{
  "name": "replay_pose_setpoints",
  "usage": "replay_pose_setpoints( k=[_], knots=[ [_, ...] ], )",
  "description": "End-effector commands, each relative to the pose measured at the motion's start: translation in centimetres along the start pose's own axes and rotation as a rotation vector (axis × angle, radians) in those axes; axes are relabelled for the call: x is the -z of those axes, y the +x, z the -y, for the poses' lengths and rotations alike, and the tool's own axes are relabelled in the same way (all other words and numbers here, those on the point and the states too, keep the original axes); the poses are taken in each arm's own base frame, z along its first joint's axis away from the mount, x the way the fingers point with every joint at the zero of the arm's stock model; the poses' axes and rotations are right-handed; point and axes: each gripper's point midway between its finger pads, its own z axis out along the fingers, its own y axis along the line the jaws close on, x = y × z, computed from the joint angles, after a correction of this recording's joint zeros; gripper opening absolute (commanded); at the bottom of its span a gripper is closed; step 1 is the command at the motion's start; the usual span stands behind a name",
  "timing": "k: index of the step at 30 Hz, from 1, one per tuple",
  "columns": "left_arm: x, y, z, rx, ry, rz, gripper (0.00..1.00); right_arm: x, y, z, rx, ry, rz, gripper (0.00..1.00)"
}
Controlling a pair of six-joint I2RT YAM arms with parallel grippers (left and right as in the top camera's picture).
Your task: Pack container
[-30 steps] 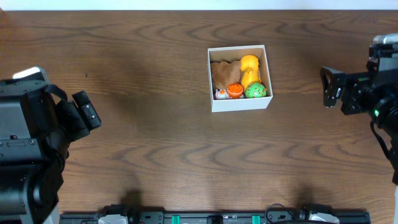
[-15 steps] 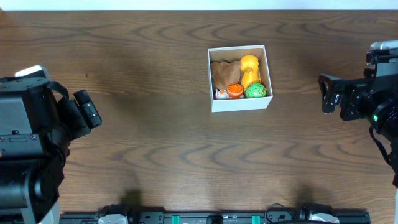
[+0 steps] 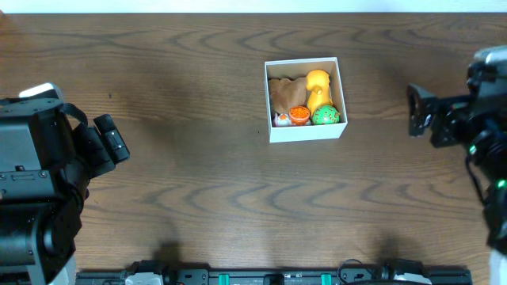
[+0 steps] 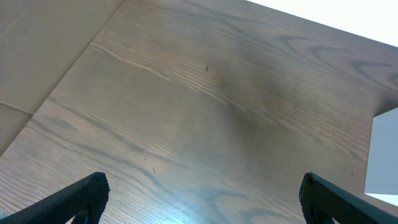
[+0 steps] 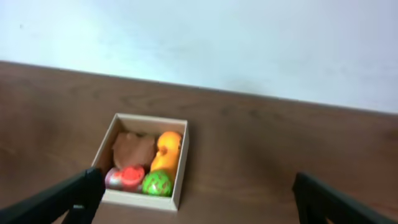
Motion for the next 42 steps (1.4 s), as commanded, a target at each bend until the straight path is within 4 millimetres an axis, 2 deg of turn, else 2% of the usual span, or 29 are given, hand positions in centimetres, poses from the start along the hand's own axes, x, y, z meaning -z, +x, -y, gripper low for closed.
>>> replay_pose_setpoints(
  k=[1,3,6,8,11,14,27,42],
  knots=[
    [0.1,0.0,-0.2,0.002,-0.008,0.002,0.98,-0.1,3.9,-1.2,0.027,-0.032,0.014,0.99],
    [0.1,0.0,-0.2,0.002,-0.008,0.002,0.98,-0.5,7.3,-1.7,0.032,-0.044,0.018,0.99],
    [0.1,0.0,-0.2,0.002,-0.008,0.002,0.98,-1.1,13.7,-2.0,0.024,-0.052,-0.017,0.99],
    [0.1,0.0,-0.2,0.003,-0.009,0.002,0.98,-1.5,17.0,-2.1,0.024,-0.052,-0.021,0.99],
    [0.1,0.0,-0.2,0.002,-0.008,0.002,0.98,-2.1,20.8,-2.2,0.029,-0.051,0.0,0.99],
    [0.1,0.0,-0.2,0.002,-0.008,0.002,0.98,-2.6,23.3,-2.2,0.031,-0.05,0.025,0.99],
    [0.1,0.0,-0.2,0.002,-0.008,0.002,0.98,-4.5,28.2,-2.0,0.012,-0.049,0.025,0.99],
    [0.1,0.0,-0.2,0.003,-0.009,0.002,0.98,-4.5,28.0,-2.0,0.017,-0.048,0.042,0.99]
  ],
)
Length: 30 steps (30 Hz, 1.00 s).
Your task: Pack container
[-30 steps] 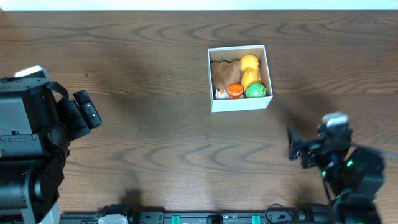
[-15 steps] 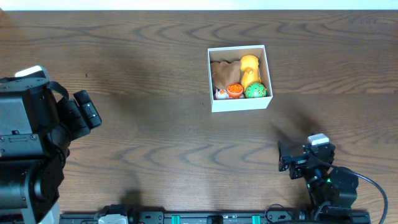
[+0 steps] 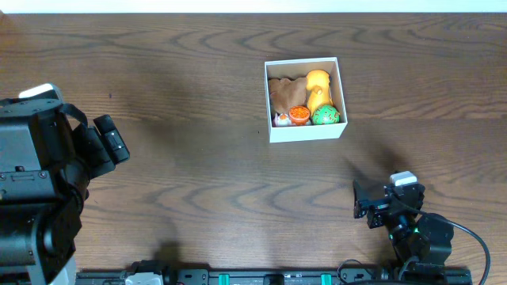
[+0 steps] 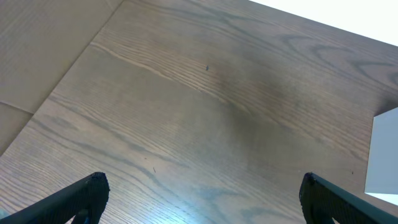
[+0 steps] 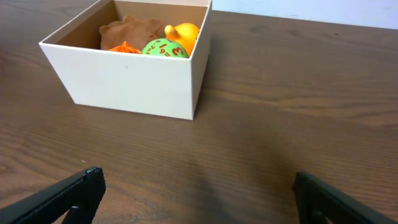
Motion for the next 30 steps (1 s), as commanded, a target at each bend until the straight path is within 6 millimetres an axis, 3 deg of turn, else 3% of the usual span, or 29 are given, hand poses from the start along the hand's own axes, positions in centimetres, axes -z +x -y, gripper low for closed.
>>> replay_pose_setpoints(
  k=[1,17,22,26,30],
  knots=[
    [0.1,-0.1,-0.2,0.002,-0.007,0.004,0.98,0.0,0.0,-0.2,-0.004,-0.011,0.007,0.99],
    [0.6,0.1,-0.4,0.007,-0.004,0.019,0.98,0.0,0.0,-0.2,-0.004,-0.011,0.007,0.99],
    [0.9,-1.4,0.0,0.05,0.046,0.187,0.98,0.0,0.0,-0.2,-0.004,-0.011,0.007,0.99],
    [-0.9,-0.5,0.3,0.091,0.082,0.314,0.98,0.0,0.0,-0.2,-0.004,-0.011,0.007,0.99],
    [-4.0,2.6,1.8,0.105,0.176,0.383,0.98,0.0,0.0,-0.2,-0.004,-0.011,0.007,0.99]
  ],
)
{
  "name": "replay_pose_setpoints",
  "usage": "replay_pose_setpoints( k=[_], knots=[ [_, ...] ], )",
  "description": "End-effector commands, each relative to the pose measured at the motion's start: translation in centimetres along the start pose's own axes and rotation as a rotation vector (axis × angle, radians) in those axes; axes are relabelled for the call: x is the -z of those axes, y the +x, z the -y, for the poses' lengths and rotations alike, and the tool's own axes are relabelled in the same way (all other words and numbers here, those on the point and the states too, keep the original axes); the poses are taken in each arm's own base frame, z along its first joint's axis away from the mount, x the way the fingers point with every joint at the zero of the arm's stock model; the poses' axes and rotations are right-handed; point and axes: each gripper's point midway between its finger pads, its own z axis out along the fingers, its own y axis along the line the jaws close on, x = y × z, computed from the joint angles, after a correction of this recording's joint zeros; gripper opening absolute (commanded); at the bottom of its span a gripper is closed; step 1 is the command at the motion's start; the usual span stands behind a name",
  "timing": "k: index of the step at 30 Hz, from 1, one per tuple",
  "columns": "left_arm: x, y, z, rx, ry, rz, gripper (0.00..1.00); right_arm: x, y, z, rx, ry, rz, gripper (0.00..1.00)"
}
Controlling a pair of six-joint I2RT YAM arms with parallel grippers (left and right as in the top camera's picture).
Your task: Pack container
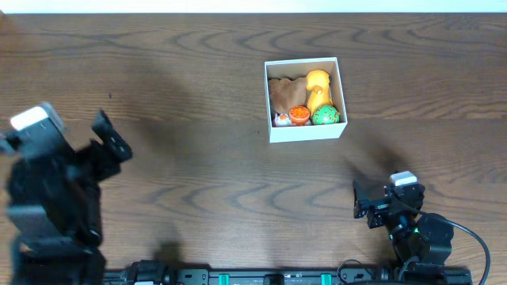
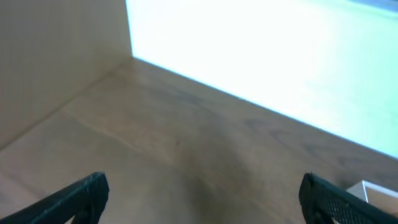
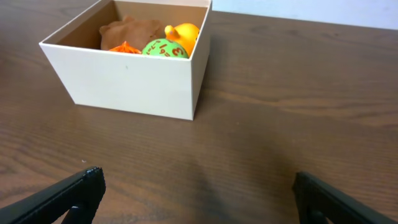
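A white square container (image 1: 305, 99) stands on the dark wood table right of centre, holding a brown soft toy (image 1: 287, 93), a yellow duck (image 1: 318, 85), an orange piece (image 1: 299, 114) and a green ball (image 1: 325, 115). The right wrist view shows the same container (image 3: 134, 84) close ahead with the green ball (image 3: 165, 48) at its rim. My right gripper (image 3: 198, 199) is open and empty, low at the table's front right (image 1: 366, 207). My left gripper (image 2: 201, 198) is open and empty at the left side (image 1: 107, 138), blurred in the overhead view.
A bare table (image 1: 198, 158) lies between the arms. A pale wall panel (image 2: 56, 62) and a bright white surface (image 2: 261, 56) fill the background of the left wrist view. A white corner of the container (image 2: 367, 190) peeks in at that view's lower right.
The left arm has shifted and tilted up: its camera now looks toward the far wall instead of down at the table. The right arm and the container have not moved.
First the right gripper was high at the right edge, looking down on the container from afar. Then it sat low at the front right, close to the container. Both grippers stayed open and empty; now the left arm has changed pose.
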Motion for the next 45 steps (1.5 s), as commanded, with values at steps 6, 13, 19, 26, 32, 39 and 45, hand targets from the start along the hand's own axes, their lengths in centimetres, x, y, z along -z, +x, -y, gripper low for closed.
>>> replay_pose_setpoints(
  k=[6,13,19,26,32,39,45],
  knots=[
    [-3.2,10.9,0.9,0.005,0.175,0.016,0.98,0.0,0.1,-0.2,-0.005,-0.011,0.004,0.99],
    [-4.5,17.2,-0.1,0.017,0.198,0.016,0.98,0.0,0.1,-0.2,-0.005,-0.011,0.004,0.99],
    [-5.0,19.6,-0.6,0.017,0.198,0.014,0.98,0.0,0.1,-0.2,-0.005,-0.011,0.004,0.99],
    [-5.0,19.6,-0.6,0.017,0.198,0.014,0.98,0.0,0.1,-0.2,-0.005,-0.011,0.004,0.99],
    [-5.0,19.6,-0.6,0.017,0.198,0.014,0.98,0.0,0.1,-0.2,-0.005,-0.011,0.004,0.99],
    [-5.0,19.6,-0.6,0.017,0.198,0.014,0.98,0.0,0.1,-0.2,-0.005,-0.011,0.004,0.99],
    [-5.0,19.6,-0.6,0.017,0.198,0.014,0.98,0.0,0.1,-0.2,-0.005,-0.011,0.004,0.99]
  ],
)
